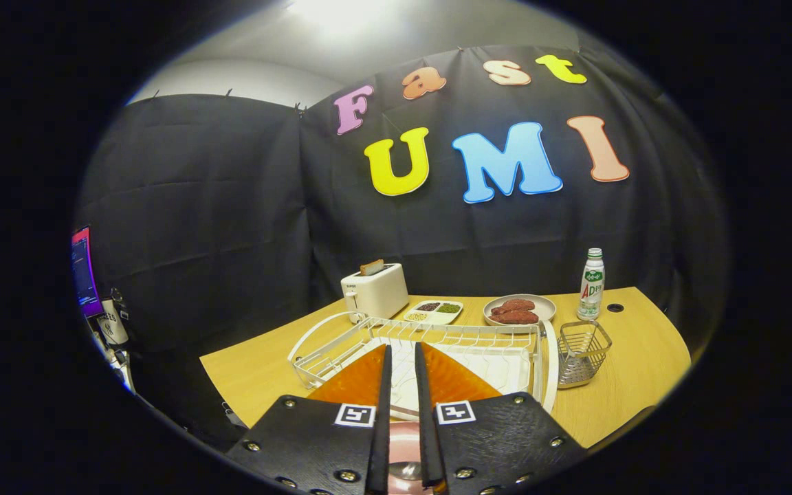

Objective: Take the plate from the dish rack, then take the spoon from the basket and place it into the plate.

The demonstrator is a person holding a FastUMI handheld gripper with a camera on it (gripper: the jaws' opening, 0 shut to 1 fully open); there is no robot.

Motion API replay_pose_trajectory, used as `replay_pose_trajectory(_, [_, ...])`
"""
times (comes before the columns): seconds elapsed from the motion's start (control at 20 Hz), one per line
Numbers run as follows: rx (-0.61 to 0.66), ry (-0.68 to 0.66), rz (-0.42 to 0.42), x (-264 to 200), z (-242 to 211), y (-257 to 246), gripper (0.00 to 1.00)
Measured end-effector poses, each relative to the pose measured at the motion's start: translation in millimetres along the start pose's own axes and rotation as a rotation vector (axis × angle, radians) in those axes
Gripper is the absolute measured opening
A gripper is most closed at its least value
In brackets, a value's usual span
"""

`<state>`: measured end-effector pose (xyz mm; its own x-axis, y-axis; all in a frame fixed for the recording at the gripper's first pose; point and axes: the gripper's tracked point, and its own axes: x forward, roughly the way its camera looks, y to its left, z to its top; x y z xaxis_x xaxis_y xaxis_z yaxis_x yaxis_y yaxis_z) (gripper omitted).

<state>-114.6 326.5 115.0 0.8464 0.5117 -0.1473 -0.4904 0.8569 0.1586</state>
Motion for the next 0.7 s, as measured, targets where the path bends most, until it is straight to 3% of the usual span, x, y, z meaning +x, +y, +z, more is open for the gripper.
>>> replay_pose_trajectory(0.3, [-0.012, -0.076, -0.066, -9.4, 52.7, -26.9, 0.18])
replay_pose_trajectory(0.7, [-0.058, -0.224, -0.23, -47.6, 174.1, -88.6, 0.18])
